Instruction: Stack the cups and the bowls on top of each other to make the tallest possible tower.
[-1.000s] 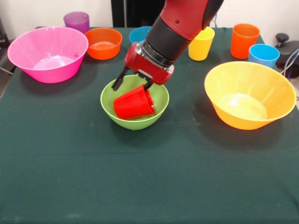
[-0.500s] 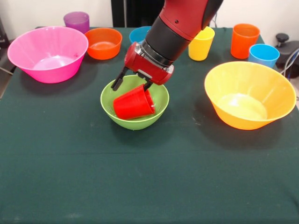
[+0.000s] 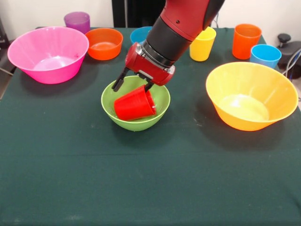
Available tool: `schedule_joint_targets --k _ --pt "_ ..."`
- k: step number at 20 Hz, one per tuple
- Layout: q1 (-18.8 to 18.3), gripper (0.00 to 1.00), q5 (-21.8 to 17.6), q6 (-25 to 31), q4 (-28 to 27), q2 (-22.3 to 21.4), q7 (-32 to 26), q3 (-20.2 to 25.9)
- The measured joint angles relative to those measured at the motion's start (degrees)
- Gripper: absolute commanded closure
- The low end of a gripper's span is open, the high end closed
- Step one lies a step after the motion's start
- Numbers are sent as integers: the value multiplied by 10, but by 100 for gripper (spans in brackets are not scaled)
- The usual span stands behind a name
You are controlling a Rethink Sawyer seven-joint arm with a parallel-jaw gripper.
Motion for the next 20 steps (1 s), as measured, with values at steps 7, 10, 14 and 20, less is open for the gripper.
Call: schedule_joint_targets --k 7,10,14,20 --pt "-2 0 0 0 0 -1 0 2" --pt "-6 0 0 0 0 -4 0 7" --pt "-16 0 0 0 0 -14 0 19" --pt "-28 0 0 3 0 -28 0 27"
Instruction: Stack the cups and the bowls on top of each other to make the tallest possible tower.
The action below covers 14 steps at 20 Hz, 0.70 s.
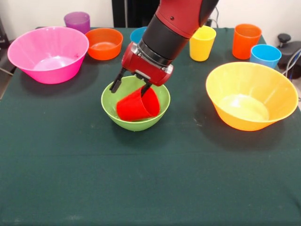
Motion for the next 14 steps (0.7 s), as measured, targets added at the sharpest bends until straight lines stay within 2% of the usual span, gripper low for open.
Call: schedule_joint_targets --k 14 --pt "-7 0 0 12 0 -16 0 10"
